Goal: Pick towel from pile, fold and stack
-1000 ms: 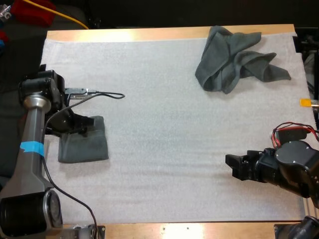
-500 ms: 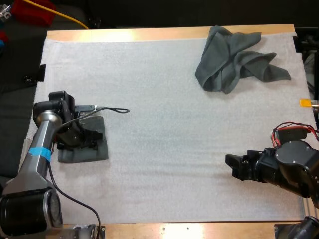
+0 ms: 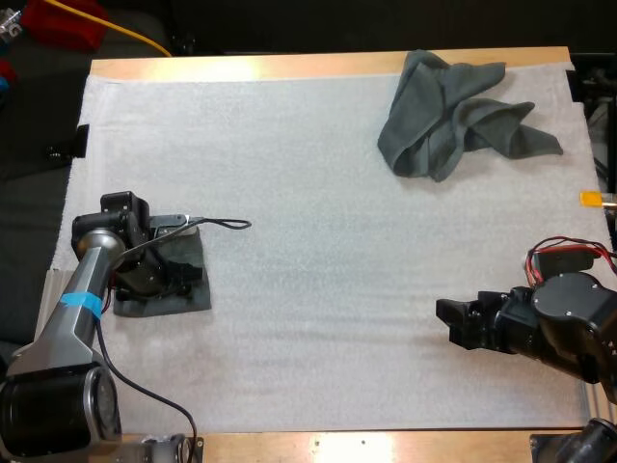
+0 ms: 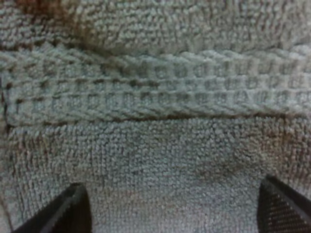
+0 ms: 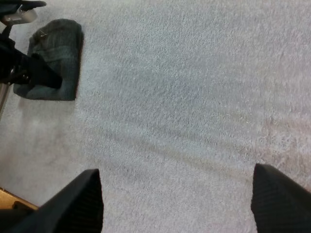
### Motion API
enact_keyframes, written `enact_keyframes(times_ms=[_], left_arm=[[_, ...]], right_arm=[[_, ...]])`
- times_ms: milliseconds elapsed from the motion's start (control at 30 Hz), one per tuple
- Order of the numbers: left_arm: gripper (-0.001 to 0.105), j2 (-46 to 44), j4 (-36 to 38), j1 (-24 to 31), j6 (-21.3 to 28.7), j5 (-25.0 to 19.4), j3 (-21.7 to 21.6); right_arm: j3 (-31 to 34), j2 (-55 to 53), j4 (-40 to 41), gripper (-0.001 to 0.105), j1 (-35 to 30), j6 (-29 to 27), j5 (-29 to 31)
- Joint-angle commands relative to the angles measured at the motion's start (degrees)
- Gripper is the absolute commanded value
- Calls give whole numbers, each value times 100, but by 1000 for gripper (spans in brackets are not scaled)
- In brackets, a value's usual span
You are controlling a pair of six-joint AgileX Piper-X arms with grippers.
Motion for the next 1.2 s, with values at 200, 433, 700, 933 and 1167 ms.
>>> enact_keyframes(times_ms=[200,433,700,933,1167], left_arm=[[69,15,363,-30,-71,41,-802],[69,39,-109,-30,-73,159,-1143],[69,539,-380,-30,-185,159,-1143],[69,1049,-382,-30,-201,159,-1143],[69,1035,-153,-30,-201,360,-1361]], right_arm=[[-44,-10,5,63,-1,-16,52],[-44,-10,5,63,-1,-16,52],[-44,-10,5,63,-1,-16,52],[-44,-10,5,63,-1,-16,52],[-44,-10,3,63,-1,-16,52]])
